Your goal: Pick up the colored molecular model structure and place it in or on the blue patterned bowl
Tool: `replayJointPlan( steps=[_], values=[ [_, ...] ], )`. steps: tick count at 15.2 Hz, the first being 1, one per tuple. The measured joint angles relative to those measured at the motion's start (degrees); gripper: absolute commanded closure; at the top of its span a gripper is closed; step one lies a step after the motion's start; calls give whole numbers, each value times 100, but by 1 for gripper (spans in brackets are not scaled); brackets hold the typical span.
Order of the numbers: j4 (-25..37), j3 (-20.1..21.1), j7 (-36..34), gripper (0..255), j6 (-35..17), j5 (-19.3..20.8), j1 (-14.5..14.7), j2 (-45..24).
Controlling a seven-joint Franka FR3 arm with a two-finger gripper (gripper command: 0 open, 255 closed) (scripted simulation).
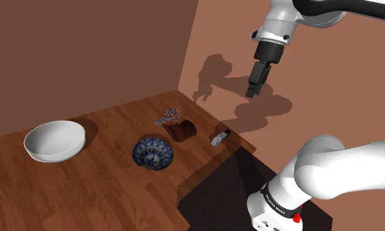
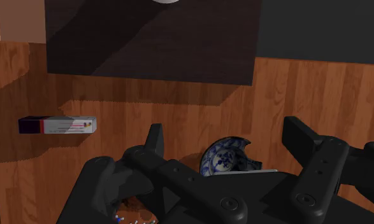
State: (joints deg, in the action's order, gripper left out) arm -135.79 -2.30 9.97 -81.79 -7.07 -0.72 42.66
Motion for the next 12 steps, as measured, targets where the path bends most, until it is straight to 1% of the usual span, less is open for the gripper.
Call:
replayJointPlan(
  steps=[1, 3, 9, 12],
  values=[
    [0, 0, 0, 0, 0, 0, 0, 0],
    [-31, -77, 228, 0, -159, 115, 21, -145],
    [-245, -335, 1211, 0, -1171, 533, 145, -980],
    [-127, -478, 1719, 0, -1636, 723, 196, -1553]
  ],
)
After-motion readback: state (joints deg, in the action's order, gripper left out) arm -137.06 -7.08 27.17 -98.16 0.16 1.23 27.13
